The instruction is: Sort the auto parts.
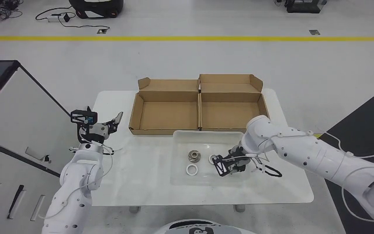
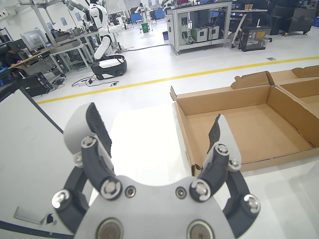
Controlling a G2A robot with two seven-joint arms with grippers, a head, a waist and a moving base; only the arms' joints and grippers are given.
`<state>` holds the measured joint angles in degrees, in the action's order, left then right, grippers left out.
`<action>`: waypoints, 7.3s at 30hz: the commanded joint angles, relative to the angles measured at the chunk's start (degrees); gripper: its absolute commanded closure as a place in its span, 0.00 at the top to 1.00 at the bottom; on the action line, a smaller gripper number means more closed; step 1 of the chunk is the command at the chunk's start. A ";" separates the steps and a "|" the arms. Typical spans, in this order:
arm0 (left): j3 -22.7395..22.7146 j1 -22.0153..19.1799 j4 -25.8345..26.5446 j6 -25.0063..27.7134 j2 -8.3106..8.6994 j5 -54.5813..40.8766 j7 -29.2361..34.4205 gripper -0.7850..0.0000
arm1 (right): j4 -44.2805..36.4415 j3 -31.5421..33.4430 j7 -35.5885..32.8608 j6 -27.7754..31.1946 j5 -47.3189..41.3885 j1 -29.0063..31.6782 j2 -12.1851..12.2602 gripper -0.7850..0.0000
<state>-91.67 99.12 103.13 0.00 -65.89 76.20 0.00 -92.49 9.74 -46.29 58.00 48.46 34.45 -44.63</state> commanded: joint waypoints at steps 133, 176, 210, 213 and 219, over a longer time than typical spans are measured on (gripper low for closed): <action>0.00 0.00 0.00 0.00 0.00 0.00 0.00 1.00 | -8.49 0.00 92.59 0.00 -5.85 -29.28 9.53 0.00; 0.00 0.00 0.00 0.00 0.00 0.00 0.00 1.00 | -14.10 2.23 92.59 0.00 -15.05 -27.80 12.12 0.00; 0.00 0.00 0.00 0.00 0.00 0.00 0.00 1.00 | -25.44 24.21 92.58 0.00 -23.16 1.02 1.24 0.00; 0.00 0.00 0.00 0.00 0.00 0.00 0.00 1.00 | -22.68 24.99 92.58 0.00 -20.53 2.94 0.53 0.00; 0.00 0.00 0.00 0.00 0.00 0.00 0.00 1.00 | -18.28 23.86 90.41 0.00 -15.49 3.59 1.15 0.00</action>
<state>-91.67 99.12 103.13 0.00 -65.89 76.20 0.00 -111.05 33.81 44.73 58.00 32.86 38.13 -43.67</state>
